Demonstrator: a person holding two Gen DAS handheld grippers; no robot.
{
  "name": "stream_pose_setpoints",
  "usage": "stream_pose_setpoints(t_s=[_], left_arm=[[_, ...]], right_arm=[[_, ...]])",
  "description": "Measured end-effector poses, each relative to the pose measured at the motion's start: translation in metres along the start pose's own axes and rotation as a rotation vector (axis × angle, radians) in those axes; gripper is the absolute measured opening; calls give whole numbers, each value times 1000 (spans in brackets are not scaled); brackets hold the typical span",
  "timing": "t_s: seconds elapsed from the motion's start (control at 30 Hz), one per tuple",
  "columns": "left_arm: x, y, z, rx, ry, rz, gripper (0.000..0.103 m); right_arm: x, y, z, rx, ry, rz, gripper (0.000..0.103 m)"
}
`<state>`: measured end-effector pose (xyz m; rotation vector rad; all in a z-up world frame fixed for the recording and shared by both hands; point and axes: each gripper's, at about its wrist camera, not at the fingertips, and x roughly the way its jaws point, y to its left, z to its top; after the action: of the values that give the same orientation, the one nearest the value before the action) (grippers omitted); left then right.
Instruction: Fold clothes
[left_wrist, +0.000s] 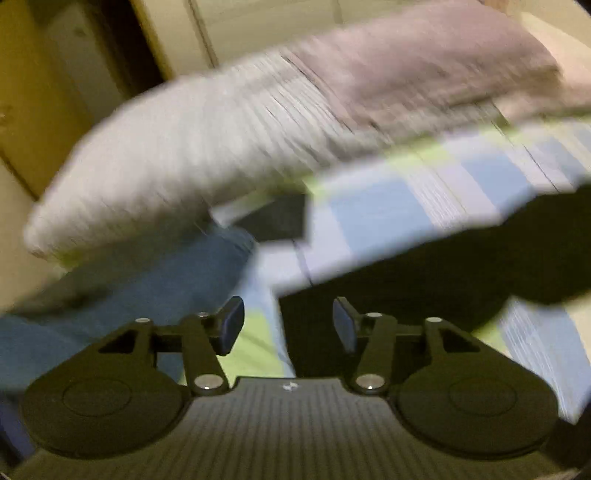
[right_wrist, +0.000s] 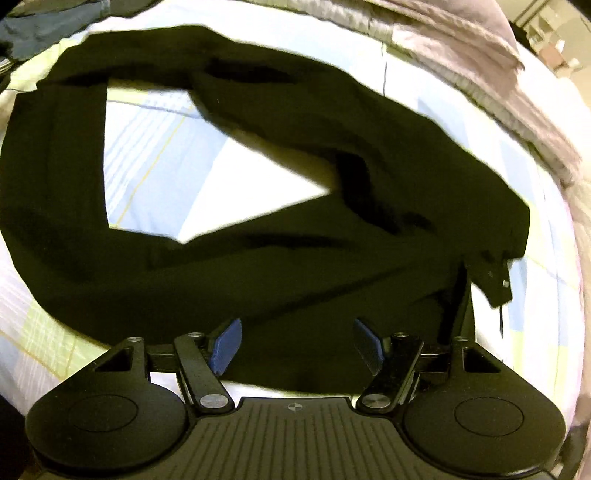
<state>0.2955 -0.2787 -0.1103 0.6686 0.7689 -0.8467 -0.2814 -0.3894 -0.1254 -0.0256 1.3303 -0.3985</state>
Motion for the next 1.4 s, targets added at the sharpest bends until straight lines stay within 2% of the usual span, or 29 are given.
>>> stream_pose_setpoints(t_s=[0.13,0.2,0.23,0.27,0.33,0.4,0.53,0.57,0.67,0.73,0.77,0.9,0.97,1.07,1.17,1.23,1.3,1.33,1.4], left_arm=[[15,-42,-62,160,144,-82,56],[25,-60,-89,251,192,-89,64],[31,-67,-101,286,213,-88,65],[40,-68,-108,278,235,-84,65],[56,-65,-118,226,268,-76,68],[64,-50,-121,106,270,-62,70],[81,-21,-119,-125,249,-96,70],[85,-17,-119,-157,248,-100,65],[89,-13,-122,-194,262,-145,15],[74,-11,-121,-176,242,-148,10],[60,-10,-124,-173,236,-145,4],[-7,2,-144,-183,251,-97,2],[-42,15,-164,-193,302,-50,2],[-86,29,-206,-229,428,31,3],[-101,23,-243,-213,575,28,6],[-106,8,-254,-182,637,28,9],[-109,-7,-252,-136,649,73,13],[-111,-13,-246,-102,631,96,14],[-115,-24,-231,-29,586,142,26]], right_arm=[[9,-10,-10,32,53,0,70],[13,-17,-15,51,74,4,70],[15,-19,-18,60,86,8,70],[17,-21,-21,67,99,12,70],[20,-21,-26,67,121,15,70],[25,-20,-29,61,139,15,70],[30,-18,-34,44,158,10,70],[31,-17,-34,39,159,8,70],[34,-17,-34,40,160,-1,70],[33,-19,-33,55,162,-3,70],[32,-20,-34,64,161,-5,70],[26,-29,-37,108,149,-20,70],[25,-37,-39,140,148,-25,70],[24,-49,-43,194,148,-32,70],[26,-65,-51,265,149,-35,70],[28,-77,-59,321,155,-42,70],[31,-93,-68,381,156,-62,70],[31,-102,-73,410,152,-70,70],[33,-122,-84,451,141,-89,71]])
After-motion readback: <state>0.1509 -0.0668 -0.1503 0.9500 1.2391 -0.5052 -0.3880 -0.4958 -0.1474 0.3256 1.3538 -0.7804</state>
